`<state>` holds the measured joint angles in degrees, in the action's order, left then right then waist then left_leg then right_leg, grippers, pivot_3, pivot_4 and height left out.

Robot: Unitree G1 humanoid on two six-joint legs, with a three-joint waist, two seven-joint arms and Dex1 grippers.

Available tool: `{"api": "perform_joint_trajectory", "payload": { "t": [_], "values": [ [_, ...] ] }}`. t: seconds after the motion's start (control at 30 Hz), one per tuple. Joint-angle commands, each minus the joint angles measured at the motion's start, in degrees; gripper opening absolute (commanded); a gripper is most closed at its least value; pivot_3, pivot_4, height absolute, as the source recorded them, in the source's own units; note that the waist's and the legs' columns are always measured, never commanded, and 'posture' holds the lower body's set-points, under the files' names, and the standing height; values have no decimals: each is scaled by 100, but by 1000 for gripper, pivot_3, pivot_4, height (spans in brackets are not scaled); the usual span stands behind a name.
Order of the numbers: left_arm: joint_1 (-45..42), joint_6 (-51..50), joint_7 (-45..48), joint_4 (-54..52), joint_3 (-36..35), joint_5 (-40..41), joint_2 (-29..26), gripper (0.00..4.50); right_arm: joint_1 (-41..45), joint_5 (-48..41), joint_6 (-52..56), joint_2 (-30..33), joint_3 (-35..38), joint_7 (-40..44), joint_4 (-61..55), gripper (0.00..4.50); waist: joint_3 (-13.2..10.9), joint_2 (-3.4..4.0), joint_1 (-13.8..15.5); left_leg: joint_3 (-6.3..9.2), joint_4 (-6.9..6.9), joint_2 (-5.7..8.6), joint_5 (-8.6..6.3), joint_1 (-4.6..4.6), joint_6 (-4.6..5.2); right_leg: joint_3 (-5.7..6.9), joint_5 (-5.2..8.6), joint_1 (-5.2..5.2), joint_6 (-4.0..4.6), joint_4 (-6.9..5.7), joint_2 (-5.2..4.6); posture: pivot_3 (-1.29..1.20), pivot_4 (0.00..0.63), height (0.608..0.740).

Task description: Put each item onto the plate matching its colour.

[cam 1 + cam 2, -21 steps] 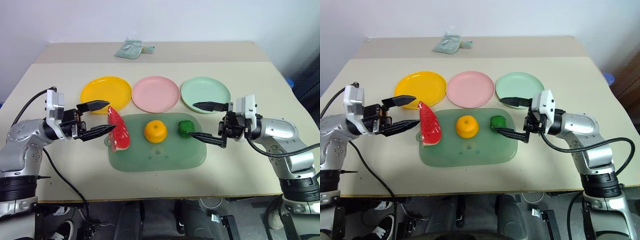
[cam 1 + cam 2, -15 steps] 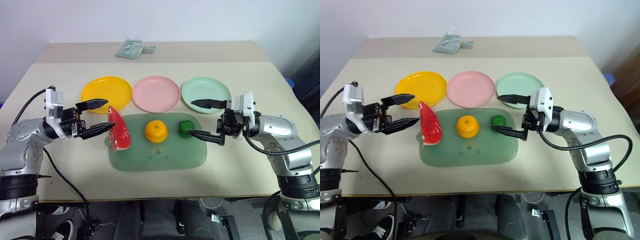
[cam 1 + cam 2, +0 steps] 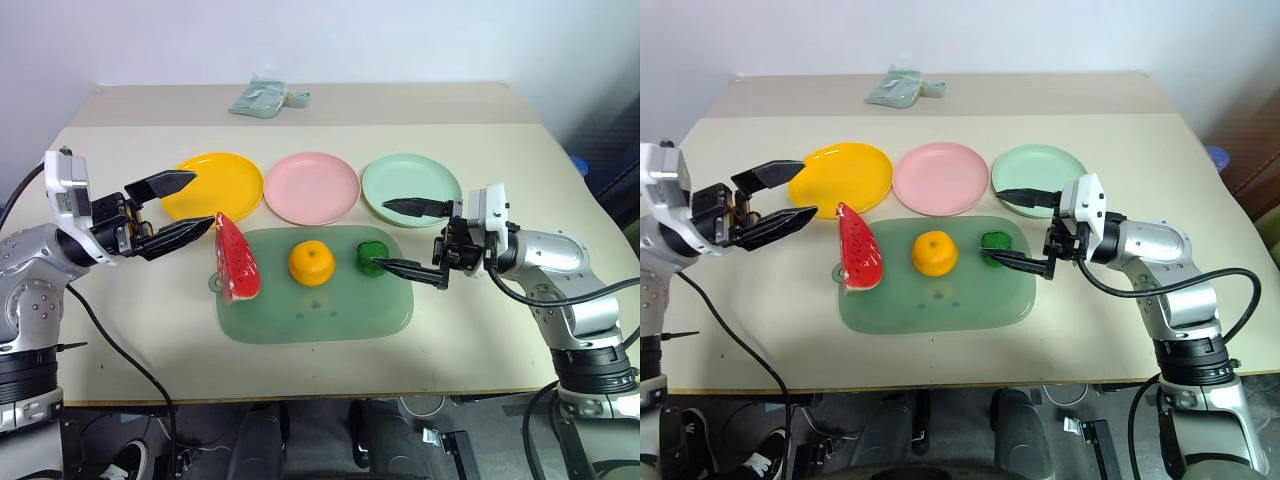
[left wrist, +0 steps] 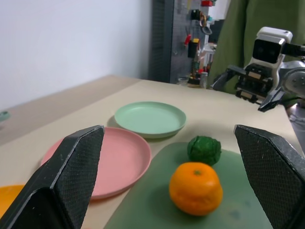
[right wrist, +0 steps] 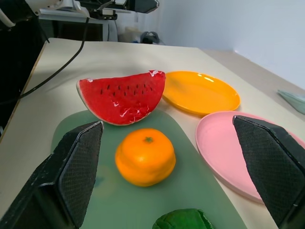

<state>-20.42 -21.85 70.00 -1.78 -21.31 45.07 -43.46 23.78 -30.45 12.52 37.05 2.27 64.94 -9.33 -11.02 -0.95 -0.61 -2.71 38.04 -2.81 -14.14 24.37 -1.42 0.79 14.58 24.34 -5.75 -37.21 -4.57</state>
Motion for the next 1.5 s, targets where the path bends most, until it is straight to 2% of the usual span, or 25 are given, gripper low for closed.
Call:
{"api": "perform_joint_trajectory", "payload": {
  "t": [0.03, 0.3, 0.4, 0.5, 0.67, 0.8, 0.87, 1.0, 1.13, 1.3, 1.5],
  "values": [
    [53, 62, -88, -79, -154, 59, 42, 4500, 98, -15, -55, 16, 152, -91, -98, 4458, 0, 0, -1, 0, 0, 0, 0, 0, 0, 0, 0, 0, 0, 0, 0, 0, 150, 740],
    [241, -583, -441, -565, -298, 369, -196, 4500, 295, 19, -42, -18, 36, 77, 162, 4458, 0, 0, -6, 0, -1, 0, 0, 0, 0, 0, 0, 0, 0, 1, 0, 0, 150, 740],
    [337, -1072, -952, -815, -311, 506, -240, 4500, 313, -49, 49, -57, 10, 91, 95, 4458, 0, 0, 6, 1, -1, 0, 0, 0, 0, 0, 0, 0, 0, 0, 0, 0, 150, 740],
    [334, -1498, -2305, -1468, -468, 401, -131, 4500, 389, -35, 44, -55, -7, 154, 171, 4458, 0, -1, 2, 1, -1, 0, 0, 0, 0, -2, 0, 0, 0, 0, -2, 0, 150, 740],
    [132, -2961, -4306, -2357, -578, 1032, -192, 4500, 490, -26, 29, -74, -30, 275, 371, 4458, 0, -3, 7, 7, 0, 0, 0, 0, 0, -2, 0, -1, -1, -2, -1, 0, 150, 740],
    [-237, -4138, -6455, -2969, -540, 1652, 140, 4500, 547, 25, -35, -141, -74, 306, 487, 4458, 0, -4, 6, 8, 0, 2, 0, 0, 0, -4, -1, -2, -2, -3, -5, 0, 150, 740],
    [-330, -4612, -7406, -3317, -471, 1631, 327, 4500, 614, 50, -82, -159, -93, 362, 585, 4458, 0, -4, -1, 10, 1, 2, 0, 0, -1, -4, -1, -2, -2, -5, -4, 0, 150, 740],
    [-417, -5197, -8553, -3688, -351, 1855, 760, 4500, 752, 85, -308, -168, -67, 580, 942, 4458, 0, -4, 0, 9, 1, 4, 1, -2, -1, -5, -2, -2, -3, -6, -3, 0, 150, 740],
    [-434, -5492, -9644, -3764, -331, 2485, 1344, 4500, 926, 39, -375, -257, -48, 574, 991, 4458, 0, -4, 9, 9, 2, 6, 2, -2, -3, -7, -3, -2, -3, -7, -5, 0, 150, 740],
    [-275, -5372, -10816, -3636, -251, 3222, 1629, 4500, 936, 25, -326, -281, -33, 540, 997, 4458, 0, -5, 12, 10, 2, 7, 2, -3, -4, -8, -3, -2, -3, -8, -5, 0, 150, 740],
    [-63, -5322, -11383, -3575, 168, 3252, 1533, 4500, 787, 40, -309, -344, -52, 410, 846, 4458, 1, -6, 19, 8, 3, 9, 3, -4, -6, -10, -3, -3, -2, -8, -6, 0, 150, 740]
  ]
}}
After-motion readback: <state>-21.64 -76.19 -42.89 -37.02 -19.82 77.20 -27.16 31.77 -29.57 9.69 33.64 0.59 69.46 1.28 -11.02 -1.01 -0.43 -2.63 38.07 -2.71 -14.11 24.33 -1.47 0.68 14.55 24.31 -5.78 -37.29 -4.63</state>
